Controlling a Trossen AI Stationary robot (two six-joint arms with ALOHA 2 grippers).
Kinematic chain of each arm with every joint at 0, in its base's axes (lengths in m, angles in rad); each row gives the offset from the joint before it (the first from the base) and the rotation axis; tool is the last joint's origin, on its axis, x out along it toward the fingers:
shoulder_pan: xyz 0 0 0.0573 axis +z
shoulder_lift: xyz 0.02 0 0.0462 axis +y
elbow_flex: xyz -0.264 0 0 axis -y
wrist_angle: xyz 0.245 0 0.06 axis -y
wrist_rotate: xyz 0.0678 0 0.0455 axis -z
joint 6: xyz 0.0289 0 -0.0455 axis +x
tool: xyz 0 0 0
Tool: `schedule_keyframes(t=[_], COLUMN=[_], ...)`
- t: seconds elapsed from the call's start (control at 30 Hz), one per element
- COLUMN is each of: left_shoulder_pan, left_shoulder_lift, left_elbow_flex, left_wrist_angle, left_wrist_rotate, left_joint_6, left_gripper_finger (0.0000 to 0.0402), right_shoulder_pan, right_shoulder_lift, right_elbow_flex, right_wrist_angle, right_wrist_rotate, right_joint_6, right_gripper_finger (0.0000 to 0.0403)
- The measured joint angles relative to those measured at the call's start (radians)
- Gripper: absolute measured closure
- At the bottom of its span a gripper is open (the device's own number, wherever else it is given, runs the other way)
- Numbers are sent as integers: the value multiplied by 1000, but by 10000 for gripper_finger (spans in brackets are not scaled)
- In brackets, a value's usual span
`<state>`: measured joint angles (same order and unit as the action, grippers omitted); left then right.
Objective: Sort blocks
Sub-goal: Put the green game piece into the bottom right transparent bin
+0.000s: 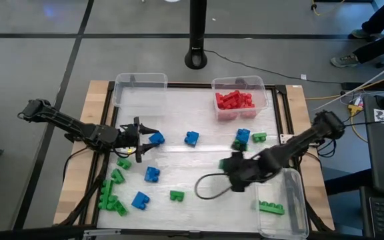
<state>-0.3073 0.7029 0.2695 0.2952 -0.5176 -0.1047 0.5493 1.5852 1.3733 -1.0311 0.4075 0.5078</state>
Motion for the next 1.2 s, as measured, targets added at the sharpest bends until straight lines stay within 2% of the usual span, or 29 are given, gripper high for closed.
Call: schedule_keyframes(t=[0.3, 0.43, 0.67, 0.77, 0.93, 1.1, 1.2], left_shoulder_pan=[0, 0, 0, 0, 0, 0, 0], left_shoulder_lift=[0, 0, 0, 0, 0, 0, 0], left_elbow_flex=[0, 0, 0, 0, 0, 0, 0], left_wrist_angle=[0, 0, 0, 0, 0, 0, 0], left_wrist_rotate=[0, 0, 0, 0, 0, 0, 0], left_joint_6=[0, 0, 0, 0, -1, -4, -4], left_gripper_finger=[163, 163, 163, 163, 163, 163, 163], right_shoulder_pan=[230, 355, 552, 591, 593, 545, 484], right_shoulder_lift=[-120, -124, -114, -93, -81, -92, -92], right_elbow_flex=[0, 0, 0, 0, 0, 0, 0], right_wrist_angle=[-296, -428, -488, -487, -486, -483, -466], right_wrist_rotate=[19, -50, -52, -65, -51, -6, 21], right_joint_6=[439, 658, 996, 1041, 1059, 1025, 937], right_gripper_finger=[232, 232, 220, 198, 148, 113, 100])
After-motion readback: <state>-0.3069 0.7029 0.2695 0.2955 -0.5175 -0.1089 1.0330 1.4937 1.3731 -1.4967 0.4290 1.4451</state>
